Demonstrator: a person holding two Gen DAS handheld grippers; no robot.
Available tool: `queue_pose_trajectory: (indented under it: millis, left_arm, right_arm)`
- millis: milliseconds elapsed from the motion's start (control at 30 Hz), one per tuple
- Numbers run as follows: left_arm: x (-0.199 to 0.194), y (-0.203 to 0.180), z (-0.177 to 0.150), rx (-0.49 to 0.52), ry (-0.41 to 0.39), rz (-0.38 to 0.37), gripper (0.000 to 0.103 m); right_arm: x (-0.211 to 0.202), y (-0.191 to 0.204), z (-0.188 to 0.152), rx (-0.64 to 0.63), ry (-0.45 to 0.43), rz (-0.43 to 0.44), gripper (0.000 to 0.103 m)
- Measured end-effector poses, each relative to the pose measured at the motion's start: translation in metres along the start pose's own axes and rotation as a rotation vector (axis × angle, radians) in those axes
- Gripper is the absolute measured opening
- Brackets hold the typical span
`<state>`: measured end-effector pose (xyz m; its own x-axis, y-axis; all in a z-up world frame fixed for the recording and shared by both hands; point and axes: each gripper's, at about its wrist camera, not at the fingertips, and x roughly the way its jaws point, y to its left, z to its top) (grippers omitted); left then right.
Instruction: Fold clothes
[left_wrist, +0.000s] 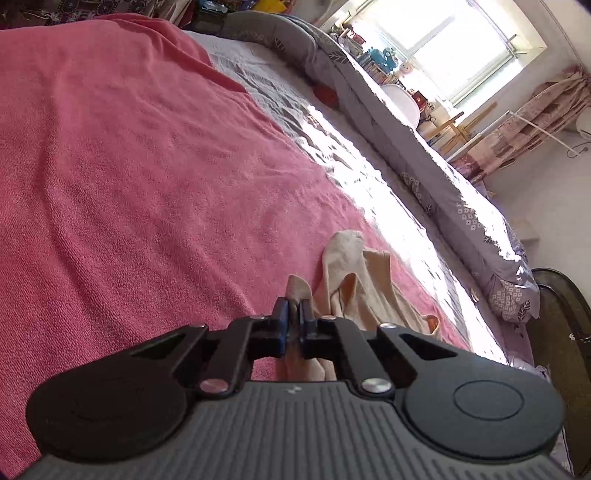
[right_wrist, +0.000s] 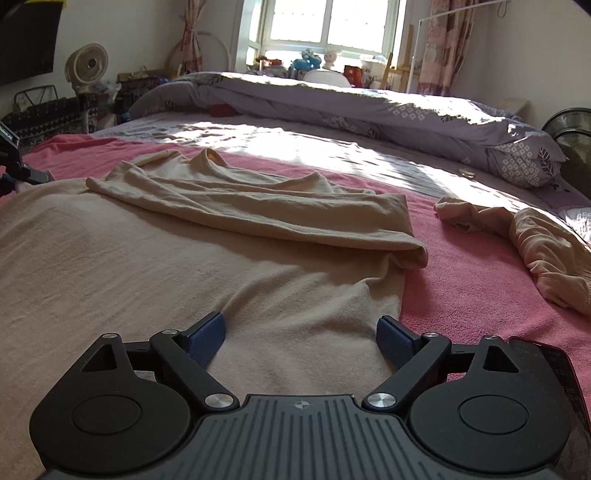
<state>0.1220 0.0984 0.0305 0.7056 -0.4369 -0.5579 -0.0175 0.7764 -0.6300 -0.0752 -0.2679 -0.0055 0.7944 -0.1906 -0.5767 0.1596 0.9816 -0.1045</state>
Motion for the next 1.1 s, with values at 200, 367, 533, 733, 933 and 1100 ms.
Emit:
queue_pose_trajectory:
  millis: [200,367,533,733,933,1100]
  left_arm:
    - [-0.035,-0.014,0.037,0.035,-0.132,-0.035,0.002]
    - [-0.048,-0.006,0.046,0.037,-0.173,-0.006,0.002]
    - [-0.063,0.016,0.062,-0.043,-0.23,0.044,0.002]
    - [-0.102,0.023,0.113,-0.074,-0.373,0.116,0.002]
    - [-0.141,-0.006,0.157,-0.021,-0.515,0.091,0.002]
    - [-0.165,-0.045,0.164,0.076,-0.545,-0.046,0.002]
  right_arm:
    - [0.001,0.0,0.0,0.004,0.002,0.0,0.091]
    - [0.001,0.0,0.0,0.007,0.002,0.001,0.091]
    - [0.001,-0.001,0.001,0.012,0.004,0.003,0.091]
    - [0.002,-0.001,0.002,0.014,0.006,0.0,0.092]
    - [0.002,0.0,0.003,0.011,0.008,-0.008,0.093]
    - [-0.003,0.004,0.011,-0.016,0.007,-0.014,0.093]
